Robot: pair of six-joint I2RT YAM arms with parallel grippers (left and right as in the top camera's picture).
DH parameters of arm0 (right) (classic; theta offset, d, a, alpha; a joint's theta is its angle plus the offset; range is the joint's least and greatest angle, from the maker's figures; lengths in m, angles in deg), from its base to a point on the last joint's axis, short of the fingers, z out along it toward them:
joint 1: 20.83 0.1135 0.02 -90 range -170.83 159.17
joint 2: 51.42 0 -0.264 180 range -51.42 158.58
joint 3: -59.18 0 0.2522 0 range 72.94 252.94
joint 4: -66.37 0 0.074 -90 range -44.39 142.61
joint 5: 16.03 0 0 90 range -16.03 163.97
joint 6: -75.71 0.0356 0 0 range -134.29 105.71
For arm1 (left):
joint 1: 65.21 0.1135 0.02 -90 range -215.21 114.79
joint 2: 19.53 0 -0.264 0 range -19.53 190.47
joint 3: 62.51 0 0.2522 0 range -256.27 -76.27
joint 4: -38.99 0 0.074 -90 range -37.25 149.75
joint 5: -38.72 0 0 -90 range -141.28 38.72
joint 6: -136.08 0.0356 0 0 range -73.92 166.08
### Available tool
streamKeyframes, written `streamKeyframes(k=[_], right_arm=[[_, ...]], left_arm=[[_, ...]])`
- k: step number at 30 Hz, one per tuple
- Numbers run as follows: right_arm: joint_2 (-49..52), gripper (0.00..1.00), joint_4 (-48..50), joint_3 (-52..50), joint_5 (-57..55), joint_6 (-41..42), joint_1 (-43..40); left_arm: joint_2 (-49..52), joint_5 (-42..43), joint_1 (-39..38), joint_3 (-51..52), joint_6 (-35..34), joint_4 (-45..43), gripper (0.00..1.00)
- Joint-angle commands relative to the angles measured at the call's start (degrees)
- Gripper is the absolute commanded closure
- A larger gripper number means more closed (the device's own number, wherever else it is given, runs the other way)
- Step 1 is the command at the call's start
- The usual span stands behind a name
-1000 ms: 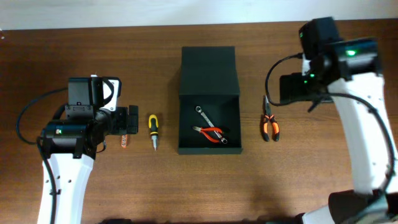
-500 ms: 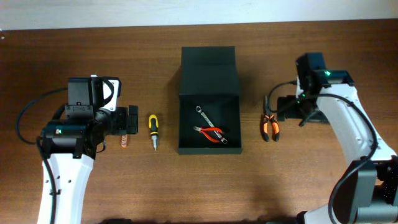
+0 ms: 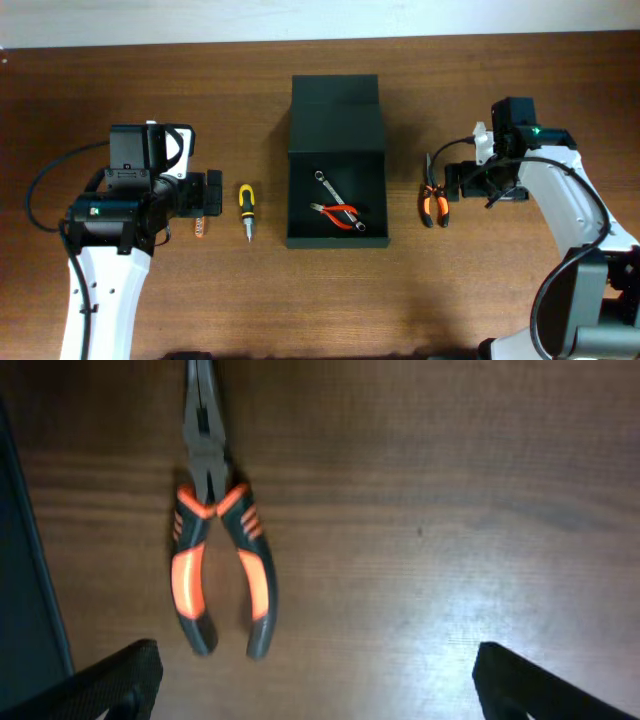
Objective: Pack container
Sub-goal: 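Withdraw the right gripper and move it over the orange pliers, then lower the right gripper and close it on the pliers' jaws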
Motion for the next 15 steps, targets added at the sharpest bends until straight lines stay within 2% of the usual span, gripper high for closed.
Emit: streamKeyframes(k=[1, 15], right_arm=[[3.1, 0.01, 0.9, -0.3, 0.3, -1.4, 0.2], [10.2, 0.01, 2.2, -0.3, 0.3, -1.9, 0.2]], left_arm=[[0.1, -0.6, 0.1, -1.0, -0.3, 0.0, 0.01], [0.1, -0.6, 0.1, -1.0, -0.3, 0.0, 0.01]])
